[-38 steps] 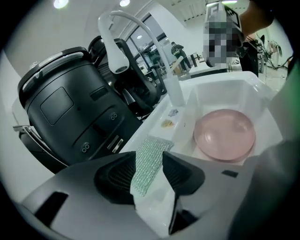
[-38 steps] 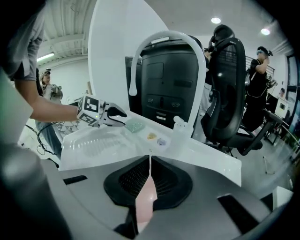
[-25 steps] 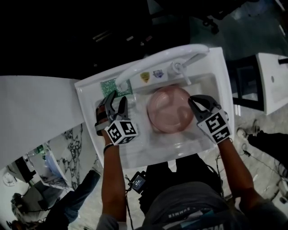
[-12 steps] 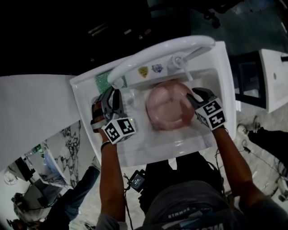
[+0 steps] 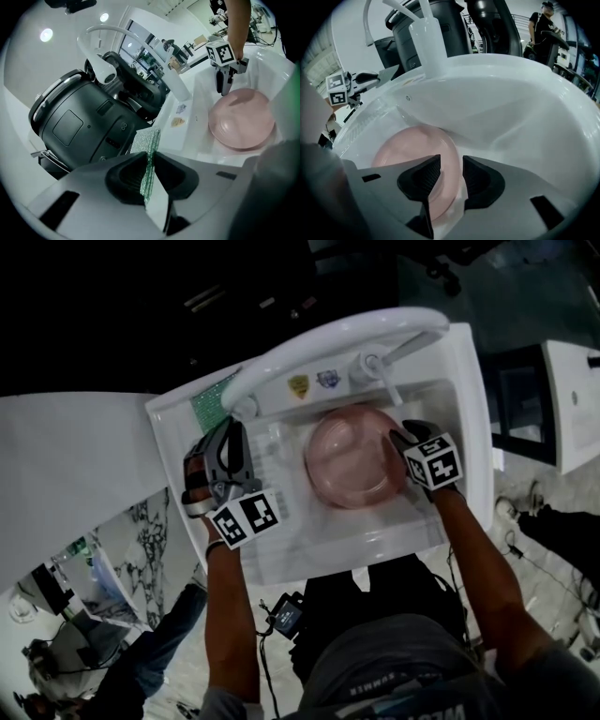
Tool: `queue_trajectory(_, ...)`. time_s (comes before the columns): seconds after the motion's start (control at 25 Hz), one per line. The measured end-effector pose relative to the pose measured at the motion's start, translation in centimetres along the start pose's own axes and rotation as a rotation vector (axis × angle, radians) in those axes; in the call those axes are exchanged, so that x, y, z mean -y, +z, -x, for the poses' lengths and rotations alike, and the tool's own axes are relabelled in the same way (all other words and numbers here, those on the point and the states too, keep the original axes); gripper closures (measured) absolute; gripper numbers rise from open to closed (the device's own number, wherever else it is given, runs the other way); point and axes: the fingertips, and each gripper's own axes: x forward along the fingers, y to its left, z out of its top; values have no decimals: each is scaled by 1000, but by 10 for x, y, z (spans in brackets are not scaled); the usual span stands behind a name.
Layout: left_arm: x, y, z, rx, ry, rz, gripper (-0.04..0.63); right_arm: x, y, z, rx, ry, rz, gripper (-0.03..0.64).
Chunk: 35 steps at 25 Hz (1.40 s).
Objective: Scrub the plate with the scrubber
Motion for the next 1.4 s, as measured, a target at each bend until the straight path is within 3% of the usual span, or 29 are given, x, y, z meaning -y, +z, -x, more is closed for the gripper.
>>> queue_trajectory(0.52, 11, 32, 30, 76, -44, -16, 536, 12, -23, -34, -76, 12, -120, 474)
queue_trajectory(0.72, 24, 38, 39, 86, -71, -15, 536, 14, -32, -37, -104, 16, -156, 549)
queue_trajectory(1.08, 39, 52, 55, 111, -110, -21, 535, 7, -33, -23, -94, 102, -332, 577)
queue_trajectory(1.4, 51, 67, 71, 143, -141, -23, 535, 4, -27, 8, -44, 82, -400, 577)
